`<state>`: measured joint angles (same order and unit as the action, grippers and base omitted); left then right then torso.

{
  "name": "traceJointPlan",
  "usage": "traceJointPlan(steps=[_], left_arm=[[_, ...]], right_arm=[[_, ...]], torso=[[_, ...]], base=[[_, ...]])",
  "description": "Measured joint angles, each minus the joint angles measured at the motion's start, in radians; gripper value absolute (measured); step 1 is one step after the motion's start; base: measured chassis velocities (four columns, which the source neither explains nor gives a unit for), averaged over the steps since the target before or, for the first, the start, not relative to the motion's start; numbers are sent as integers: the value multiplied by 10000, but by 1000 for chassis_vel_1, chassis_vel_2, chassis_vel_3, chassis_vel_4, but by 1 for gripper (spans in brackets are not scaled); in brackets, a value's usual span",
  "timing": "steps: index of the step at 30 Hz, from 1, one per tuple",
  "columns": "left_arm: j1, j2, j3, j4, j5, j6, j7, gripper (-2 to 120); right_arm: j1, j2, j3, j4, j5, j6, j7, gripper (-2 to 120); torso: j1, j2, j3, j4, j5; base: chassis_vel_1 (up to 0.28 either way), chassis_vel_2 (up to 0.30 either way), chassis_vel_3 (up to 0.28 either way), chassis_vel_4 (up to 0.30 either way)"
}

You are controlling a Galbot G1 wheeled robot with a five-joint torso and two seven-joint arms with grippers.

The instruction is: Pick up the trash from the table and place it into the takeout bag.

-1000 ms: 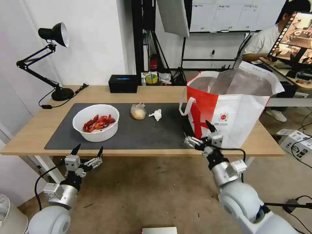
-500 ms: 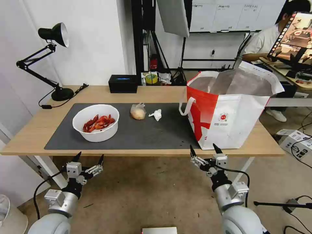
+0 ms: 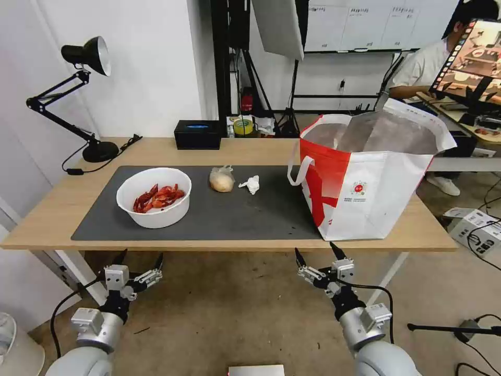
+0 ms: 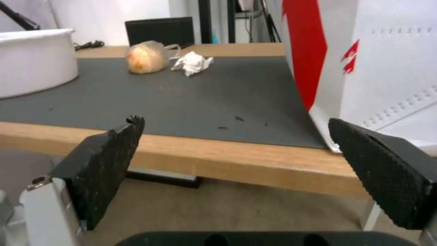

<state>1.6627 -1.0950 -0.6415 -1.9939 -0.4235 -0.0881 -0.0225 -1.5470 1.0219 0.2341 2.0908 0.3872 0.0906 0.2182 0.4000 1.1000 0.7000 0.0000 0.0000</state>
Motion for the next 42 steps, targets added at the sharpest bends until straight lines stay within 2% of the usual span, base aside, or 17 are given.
traceJointPlan(steps=[16,22,28,30,32,38,39,42], left_arm=[[116,-39,-18,-1,-4,-99,18,100],[204,-42,-45,-15,14,-174,31,100],[254,-23,4,-184,67,-180,36,100],[256,-29,11,-190,77,-180,36,100],[260,-54,56,-223,125,-180,39,100],[257,-47,69,-284,138,-173,45,100],[255,-23,67,-307,139,-162,46,100],[254,-10,62,-313,138,-158,45,100]], right_arm=[[-104,52,-69,-29,-27,61,-59,100],[480,-145,-356,122,148,-45,-212,100],[2195,-735,-1165,151,941,-732,-658,100],[2317,-764,-1245,130,989,-766,-680,100],[3280,-882,-1891,-111,1278,-996,-776,100],[4734,-805,-2862,-589,1522,-1321,-673,100],[5371,-699,-3291,-845,1591,-1555,-462,100],[5727,-621,-3540,-993,1617,-1810,-268,100]], torso=[[0,0,0,0,0],[-1,0,0,0,0],[0,0,1,0,-1],[0,0,0,0,0],[0,0,1,0,-2],[0,0,2,0,0],[0,-1,1,1,-1],[1,-1,2,2,0]], base=[[0,0,0,0],[0,0,0,0],[0,0,0,0],[0,0,0,0],[0,0,0,0],[0,0,0,0],[0,0,0,0],[0,0,0,0]])
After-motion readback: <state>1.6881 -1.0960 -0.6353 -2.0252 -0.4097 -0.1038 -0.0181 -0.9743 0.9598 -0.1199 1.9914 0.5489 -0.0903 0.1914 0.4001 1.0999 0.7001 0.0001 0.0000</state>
